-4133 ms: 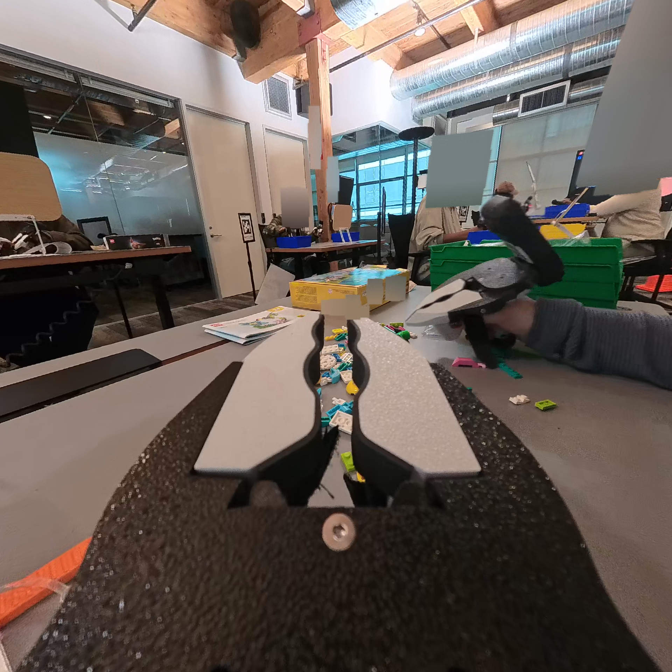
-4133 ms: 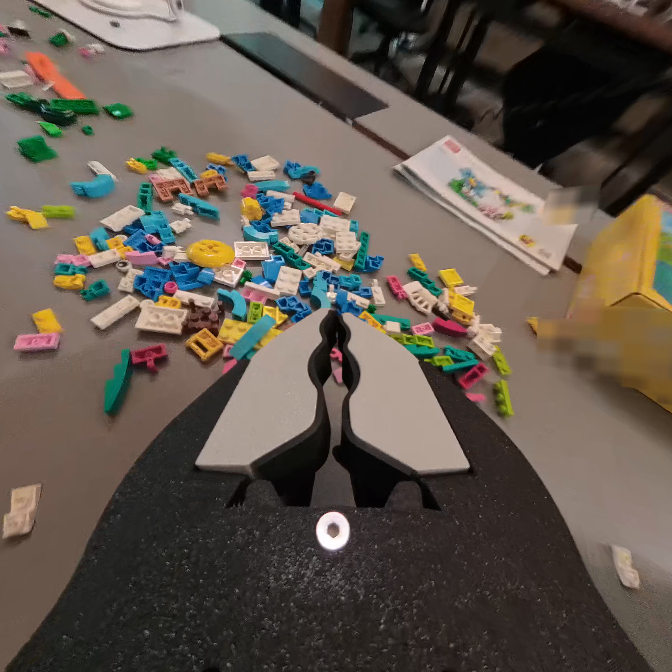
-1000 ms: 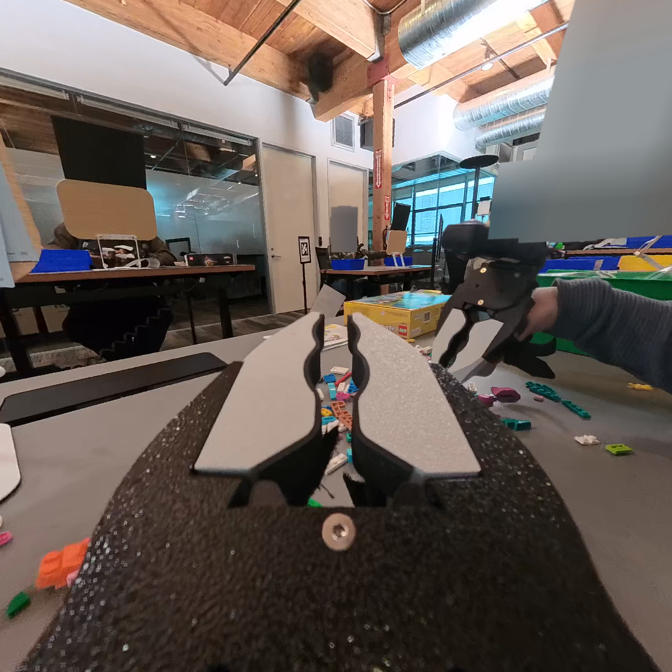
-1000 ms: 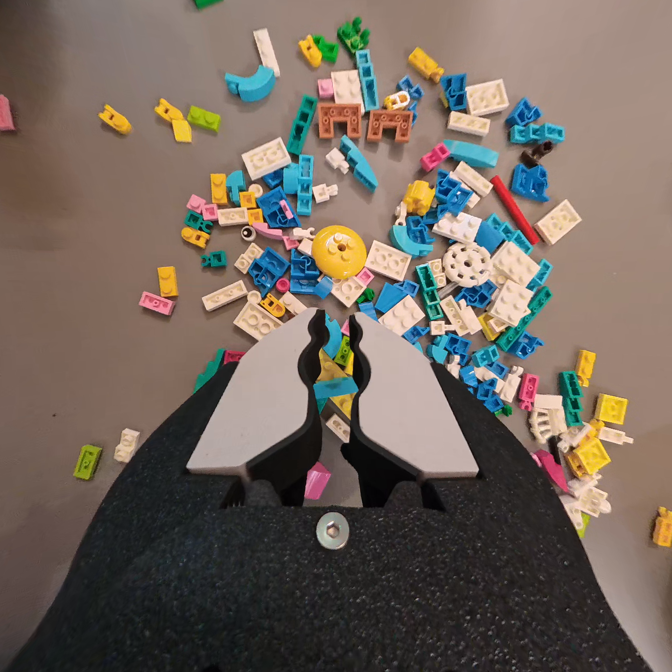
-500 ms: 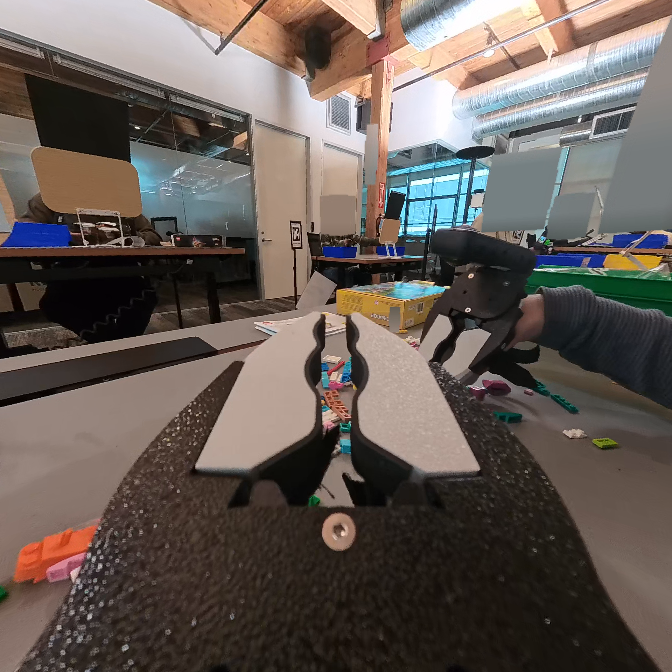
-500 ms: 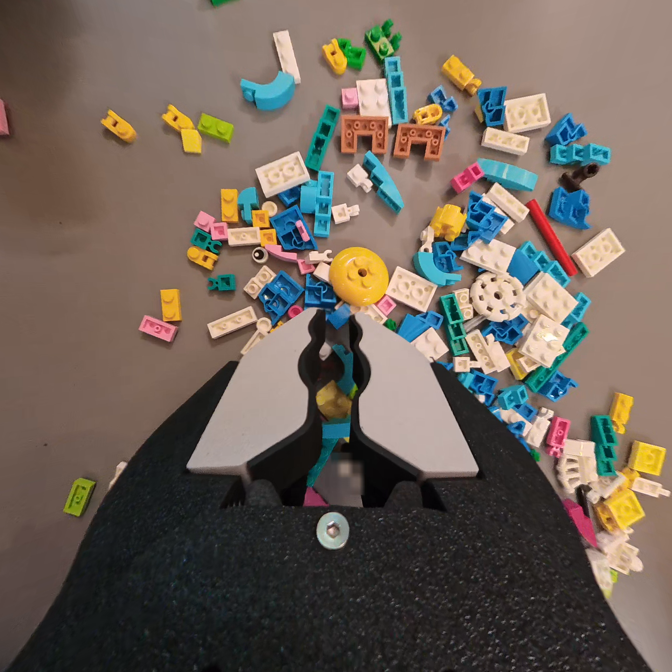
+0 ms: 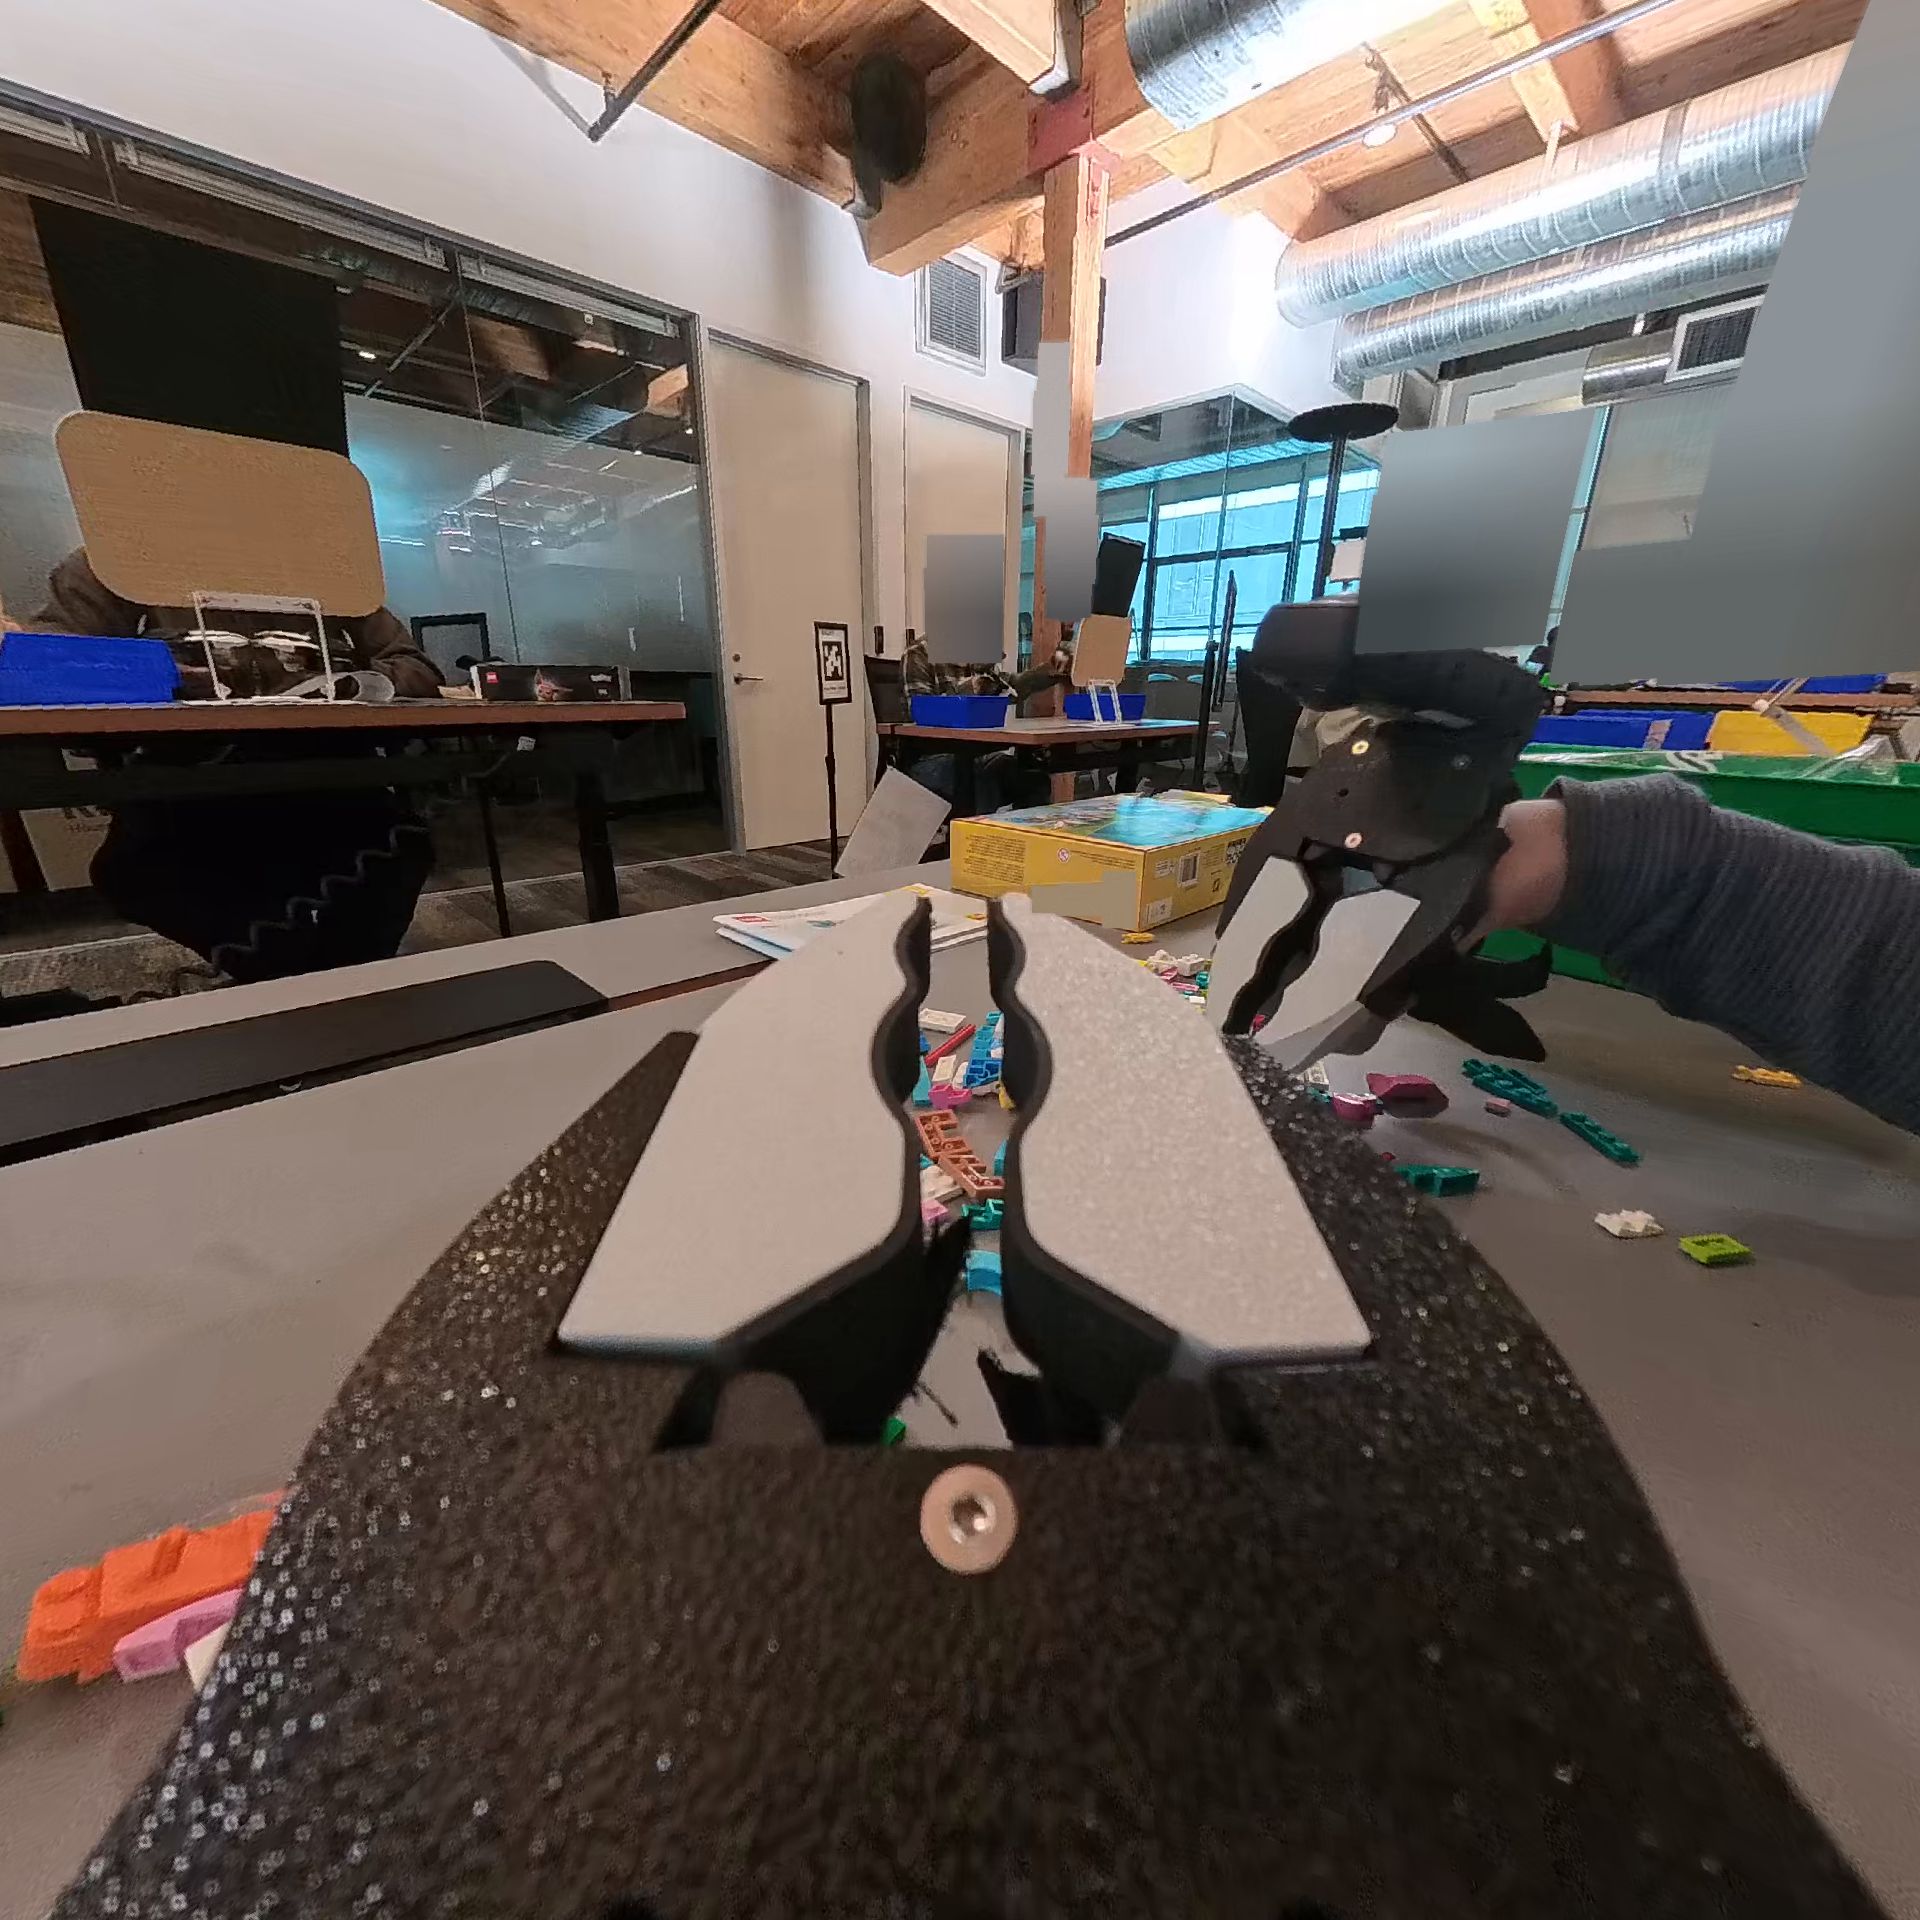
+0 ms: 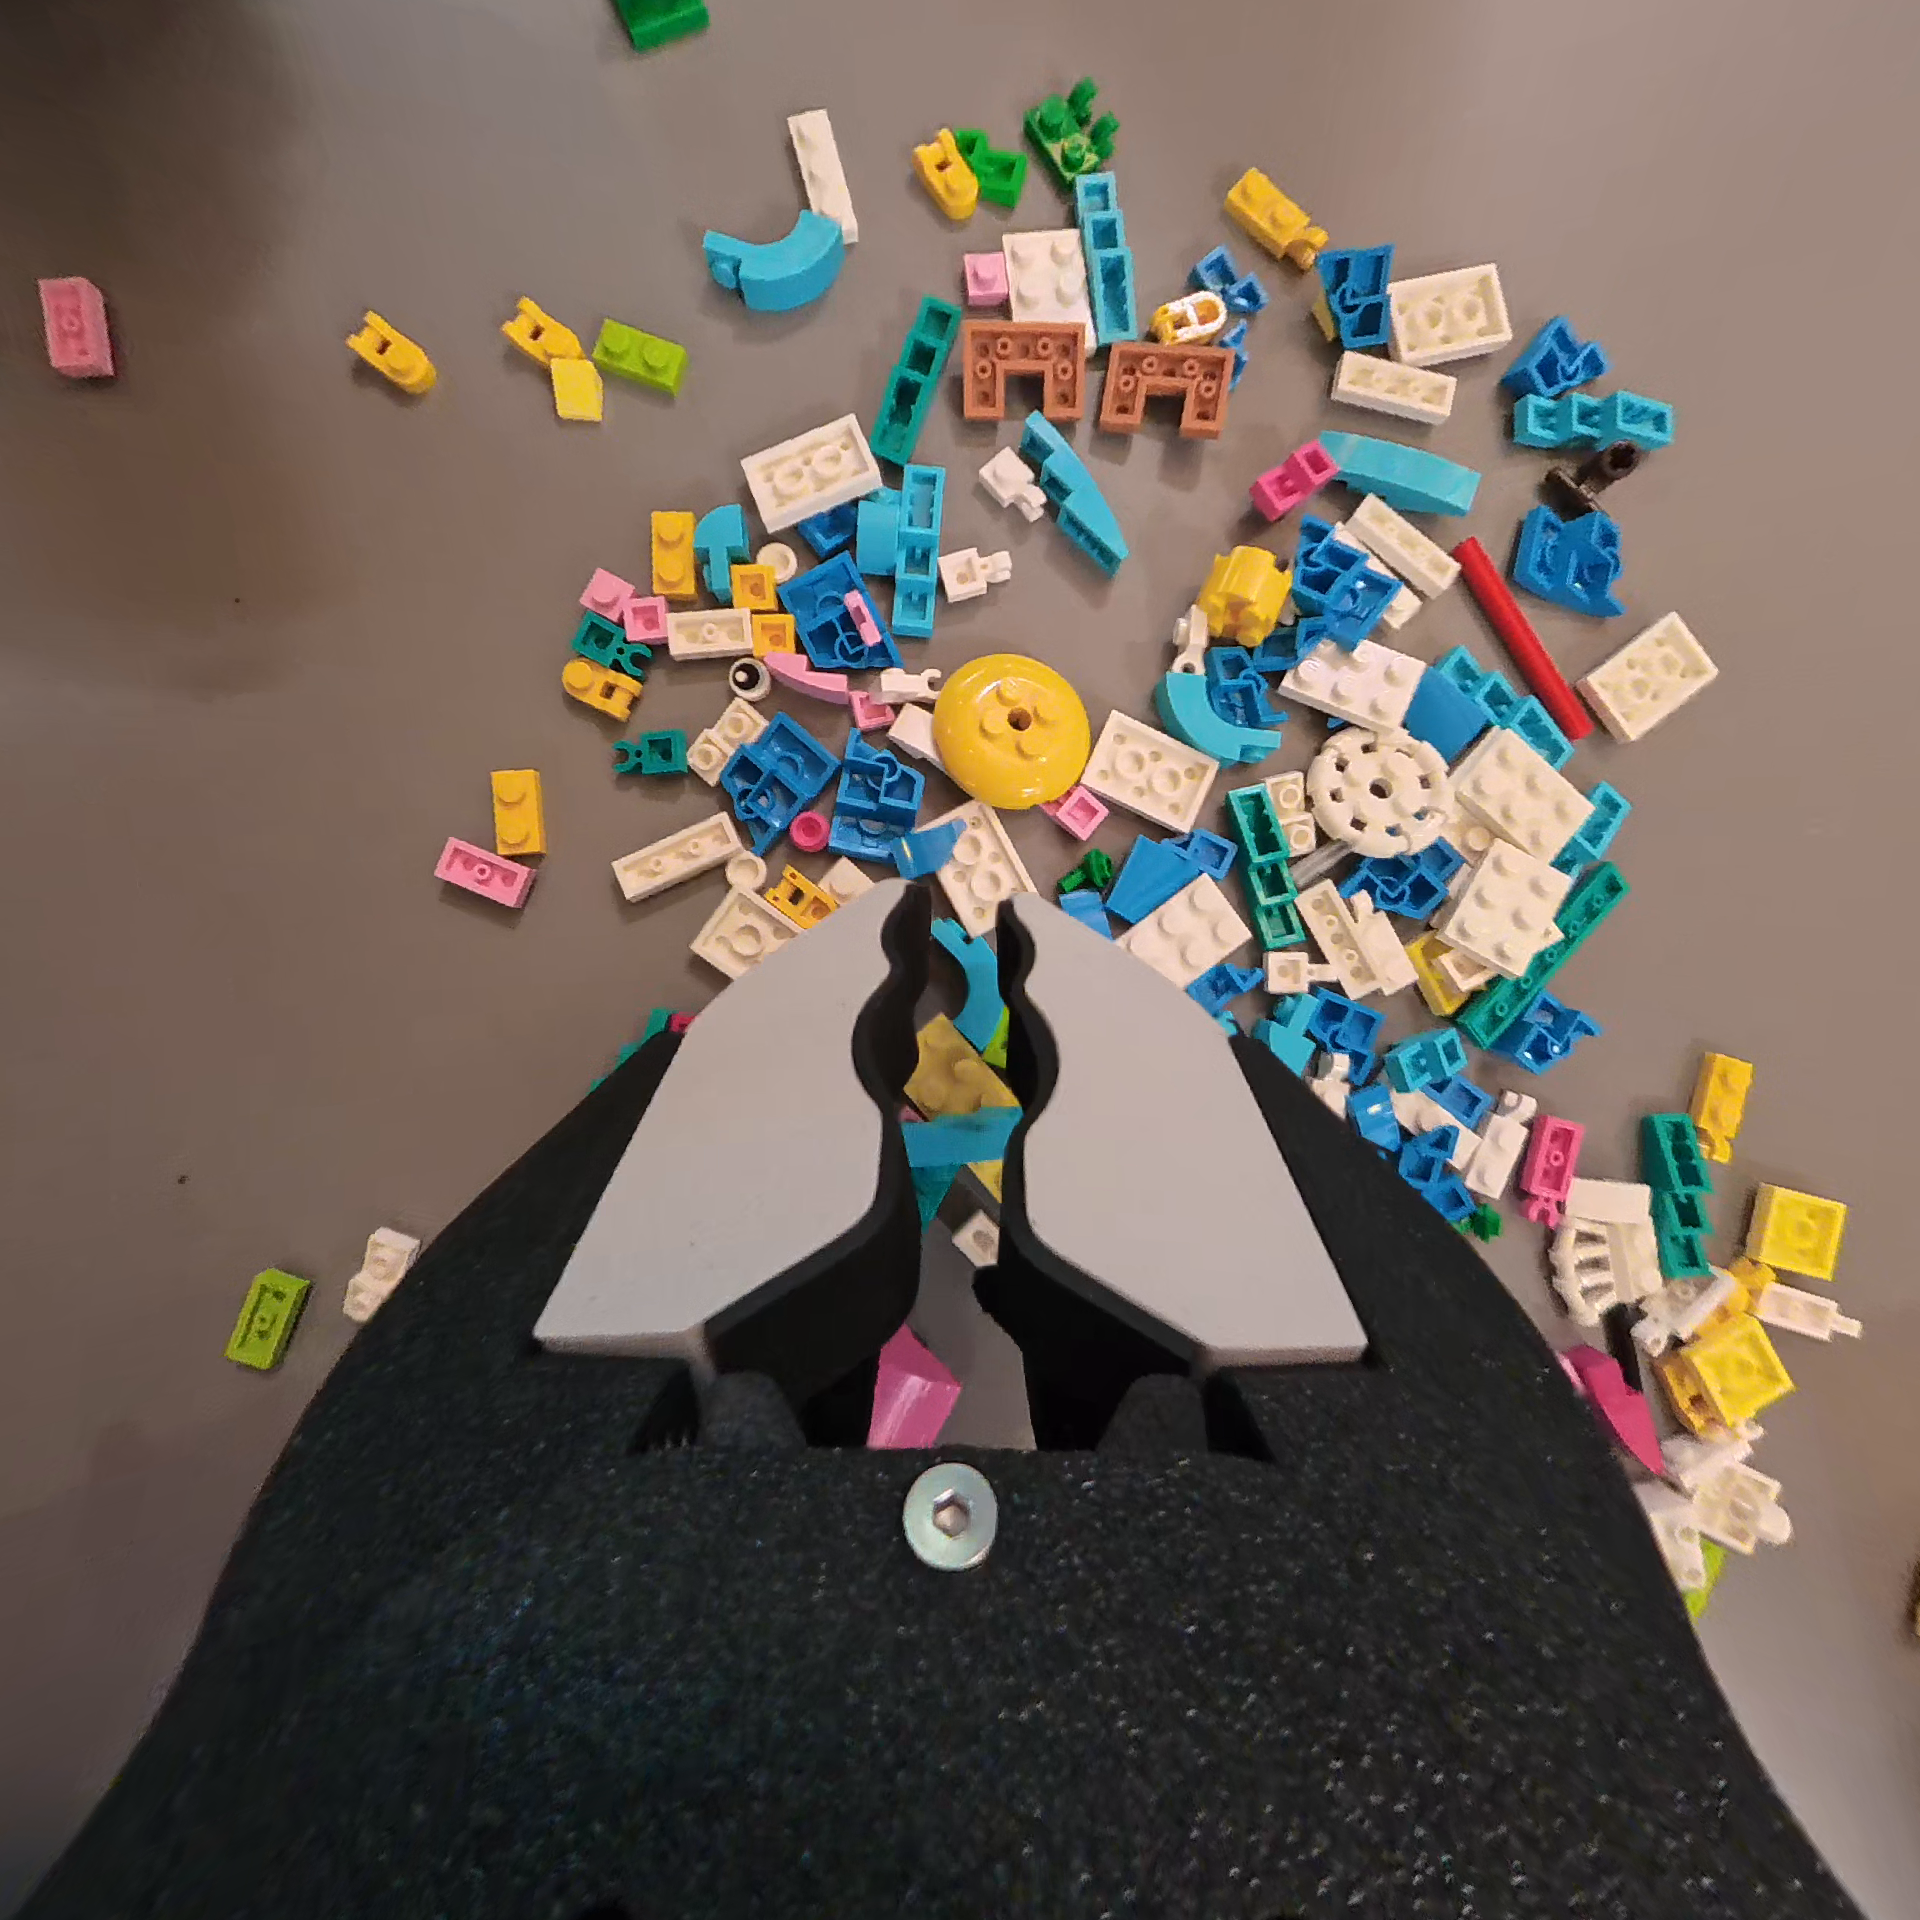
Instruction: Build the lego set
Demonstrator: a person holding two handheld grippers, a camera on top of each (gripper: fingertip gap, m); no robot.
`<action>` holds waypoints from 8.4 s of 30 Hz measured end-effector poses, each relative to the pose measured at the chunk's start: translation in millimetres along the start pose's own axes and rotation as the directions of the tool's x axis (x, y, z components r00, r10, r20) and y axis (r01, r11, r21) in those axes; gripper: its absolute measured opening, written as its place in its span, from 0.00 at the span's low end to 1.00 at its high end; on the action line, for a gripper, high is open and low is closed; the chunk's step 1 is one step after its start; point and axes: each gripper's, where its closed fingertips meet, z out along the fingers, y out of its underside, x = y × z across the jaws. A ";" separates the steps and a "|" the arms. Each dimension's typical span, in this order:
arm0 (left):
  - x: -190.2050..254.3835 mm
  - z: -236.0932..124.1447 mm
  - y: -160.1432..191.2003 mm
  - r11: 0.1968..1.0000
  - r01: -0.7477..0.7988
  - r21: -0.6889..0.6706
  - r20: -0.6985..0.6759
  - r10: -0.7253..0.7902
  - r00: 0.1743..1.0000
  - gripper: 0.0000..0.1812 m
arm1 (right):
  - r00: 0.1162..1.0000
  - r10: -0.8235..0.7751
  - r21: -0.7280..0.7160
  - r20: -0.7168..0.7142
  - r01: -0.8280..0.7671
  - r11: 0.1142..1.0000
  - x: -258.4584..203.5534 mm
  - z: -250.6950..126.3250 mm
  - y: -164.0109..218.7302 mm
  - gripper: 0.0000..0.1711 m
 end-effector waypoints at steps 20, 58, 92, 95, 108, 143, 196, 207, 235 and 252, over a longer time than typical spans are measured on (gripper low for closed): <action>1.1 0.3 0.8 1.000 0.001 -0.006 -0.012 -0.001 1.000 0.05 | 0.994 -0.080 -0.022 -0.073 0.079 0.997 3.3 17.5 -5.9 0.06; 1.0 0.8 1.2 1.000 0.009 -0.010 -0.018 -0.009 1.000 0.05 | 0.996 0.079 -0.171 -0.044 -0.086 0.982 14.9 -26.1 51.8 0.03; 7.6 1.9 2.7 1.000 -0.020 -0.023 -0.035 0.020 0.999 0.06 | 0.959 0.055 -0.106 -0.278 -0.087 0.991 50.2 -61.5 54.7 0.02; 19.2 3.6 5.6 0.995 -0.089 -0.040 -0.072 0.086 0.994 0.06 | 0.964 0.043 -0.082 -0.263 -0.066 0.994 46.1 -63.2 48.1 0.04; 67.2 3.0 15.1 0.905 -0.424 -0.028 -0.215 0.408 0.887 0.08 | 0.981 -0.033 -0.031 -0.192 0.027 0.999 24.4 -60.3 21.4 0.12; 71.4 1.7 14.3 0.896 -0.444 -0.008 -0.228 0.430 0.873 0.07 | 0.988 -0.046 -0.071 -0.145 0.036 0.997 18.4 -46.2 25.0 0.12; 84.4 -2.2 6.6 0.863 -0.505 0.014 -0.200 0.497 0.845 0.08 | 0.849 0.057 0.437 -0.525 0.211 0.874 -51.2 -34.7 -62.3 0.10; 83.6 -148.0 -89.5 0.937 -0.344 -0.061 0.123 0.349 0.929 0.09 | 0.745 0.041 0.476 -0.666 0.382 0.792 -61.2 -60.3 -91.6 0.10; -39.9 -570.0 -106.0 0.991 0.017 -0.134 0.791 0.097 0.603 0.16 | 0.638 0.109 0.467 -0.763 0.427 0.774 -187.6 38.0 -214.1 0.09; 7.0 -640.8 -97.4 0.924 -0.064 -0.377 0.735 0.340 0.587 0.14 | 0.458 -0.328 0.305 -0.826 0.853 0.423 -418.0 104.0 -172.5 0.01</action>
